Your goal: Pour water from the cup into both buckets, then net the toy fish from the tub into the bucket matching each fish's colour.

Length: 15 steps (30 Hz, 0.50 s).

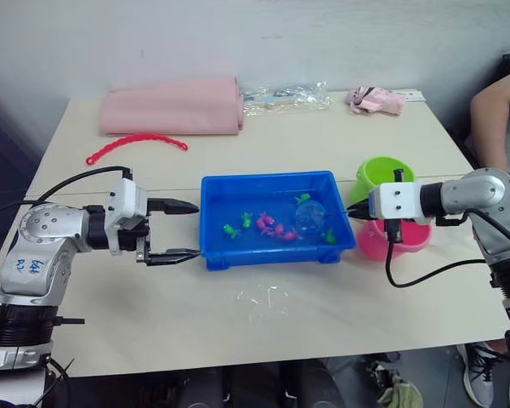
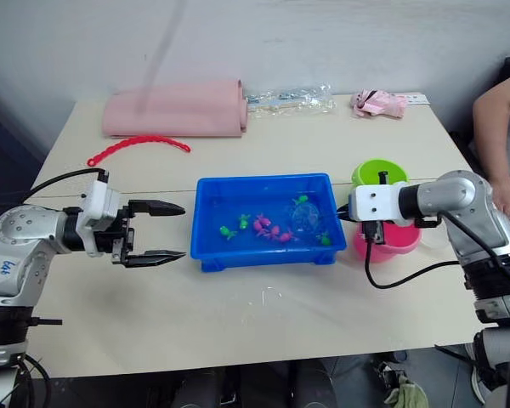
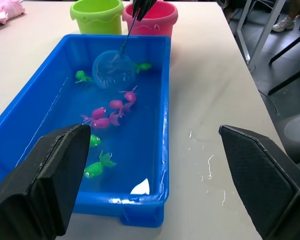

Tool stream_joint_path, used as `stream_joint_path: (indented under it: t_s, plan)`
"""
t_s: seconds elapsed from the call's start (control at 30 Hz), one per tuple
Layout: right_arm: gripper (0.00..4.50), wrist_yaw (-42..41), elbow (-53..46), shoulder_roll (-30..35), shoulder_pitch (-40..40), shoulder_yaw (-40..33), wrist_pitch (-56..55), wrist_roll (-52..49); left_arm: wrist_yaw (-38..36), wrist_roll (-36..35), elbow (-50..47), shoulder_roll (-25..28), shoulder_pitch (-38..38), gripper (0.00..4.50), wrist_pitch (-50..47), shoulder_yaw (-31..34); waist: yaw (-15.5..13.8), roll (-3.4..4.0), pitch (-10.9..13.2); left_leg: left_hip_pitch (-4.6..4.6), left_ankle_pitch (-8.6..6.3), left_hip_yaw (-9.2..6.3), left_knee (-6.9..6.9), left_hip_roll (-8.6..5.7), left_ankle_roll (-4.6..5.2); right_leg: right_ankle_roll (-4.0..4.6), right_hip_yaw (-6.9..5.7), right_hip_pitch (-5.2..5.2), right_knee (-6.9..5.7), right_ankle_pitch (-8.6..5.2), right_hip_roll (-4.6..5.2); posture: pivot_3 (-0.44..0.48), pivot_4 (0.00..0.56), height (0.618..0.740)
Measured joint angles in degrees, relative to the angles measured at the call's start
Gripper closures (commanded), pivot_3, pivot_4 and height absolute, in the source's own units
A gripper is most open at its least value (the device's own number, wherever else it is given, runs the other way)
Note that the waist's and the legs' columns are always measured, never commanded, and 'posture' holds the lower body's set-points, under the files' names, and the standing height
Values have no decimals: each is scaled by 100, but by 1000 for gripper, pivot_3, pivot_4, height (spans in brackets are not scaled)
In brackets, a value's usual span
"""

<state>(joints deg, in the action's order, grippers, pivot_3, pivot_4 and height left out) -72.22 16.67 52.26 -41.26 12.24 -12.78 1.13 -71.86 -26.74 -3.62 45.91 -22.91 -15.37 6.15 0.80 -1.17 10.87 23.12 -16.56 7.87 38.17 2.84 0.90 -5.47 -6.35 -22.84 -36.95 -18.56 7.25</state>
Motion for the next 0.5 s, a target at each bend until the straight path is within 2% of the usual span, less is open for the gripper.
stream_joint_path:
  t_s: [0.27, 0.5]
  plan:
    - [4500, -250, -127, -134, 22, 49, 436, -156, 6, 0, -1, -5, 3, 23, 0, -37, 66, 0, 0, 0, 0, -1, 0, -1, 0, 0, 0, 0, -7, 0, 2, 0, 150, 740]
    - [4500, -253, -531, -317, 312, -169, 1783, -802, 69, 0, -9, -5, 77, 23, 2, -35, 69, 0, 0, 0, 0, -2, 1, -1, 0, 0, 0, 0, -8, 0, 3, 0, 150, 740]
